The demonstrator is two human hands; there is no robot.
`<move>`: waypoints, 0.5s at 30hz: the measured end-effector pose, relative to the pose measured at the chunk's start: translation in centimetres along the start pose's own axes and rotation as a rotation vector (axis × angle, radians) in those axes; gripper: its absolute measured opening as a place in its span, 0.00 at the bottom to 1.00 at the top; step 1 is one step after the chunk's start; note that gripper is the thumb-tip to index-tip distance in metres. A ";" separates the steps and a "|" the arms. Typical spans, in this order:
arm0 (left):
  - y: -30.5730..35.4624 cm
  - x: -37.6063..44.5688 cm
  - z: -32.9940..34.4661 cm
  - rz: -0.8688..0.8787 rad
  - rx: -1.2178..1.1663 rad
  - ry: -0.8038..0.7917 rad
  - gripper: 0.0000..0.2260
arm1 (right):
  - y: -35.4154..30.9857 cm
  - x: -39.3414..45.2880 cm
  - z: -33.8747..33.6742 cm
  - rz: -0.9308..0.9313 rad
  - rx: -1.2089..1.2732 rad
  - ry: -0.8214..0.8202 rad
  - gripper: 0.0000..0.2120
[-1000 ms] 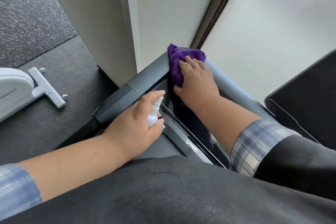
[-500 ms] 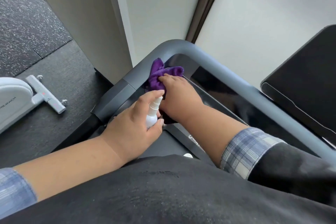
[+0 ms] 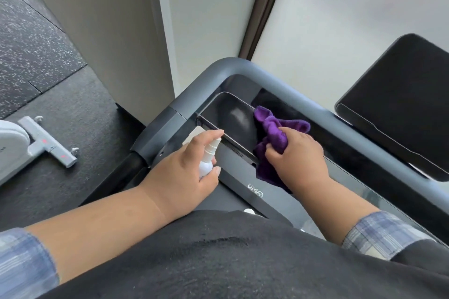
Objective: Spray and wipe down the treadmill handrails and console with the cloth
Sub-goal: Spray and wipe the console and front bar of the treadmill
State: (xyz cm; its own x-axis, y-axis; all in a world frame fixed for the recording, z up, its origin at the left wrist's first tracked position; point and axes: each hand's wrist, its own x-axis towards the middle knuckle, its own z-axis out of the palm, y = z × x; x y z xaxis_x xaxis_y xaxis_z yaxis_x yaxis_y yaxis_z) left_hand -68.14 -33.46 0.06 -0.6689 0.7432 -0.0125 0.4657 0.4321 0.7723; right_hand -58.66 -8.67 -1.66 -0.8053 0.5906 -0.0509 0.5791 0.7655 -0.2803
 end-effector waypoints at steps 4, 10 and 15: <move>-0.2 -0.2 -0.2 0.006 -0.005 0.023 0.31 | -1.3 0.1 0.7 0.044 0.126 0.009 0.14; -0.4 -1.8 -0.6 -0.004 -0.006 0.041 0.30 | -6.8 3.5 2.4 -0.027 0.073 -0.077 0.20; -1.7 -3.7 -1.1 -0.063 0.031 0.034 0.32 | -12.0 6.6 3.6 -0.134 -0.015 -0.182 0.19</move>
State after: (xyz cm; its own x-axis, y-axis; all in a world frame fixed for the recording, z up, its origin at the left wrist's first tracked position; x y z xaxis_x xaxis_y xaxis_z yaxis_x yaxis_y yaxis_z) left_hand -67.09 -37.48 -0.49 -0.7164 0.6966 -0.0389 0.4393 0.4936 0.7506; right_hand -71.39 -14.82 -2.08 -0.8839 0.4289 -0.1864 0.4664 0.8384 -0.2820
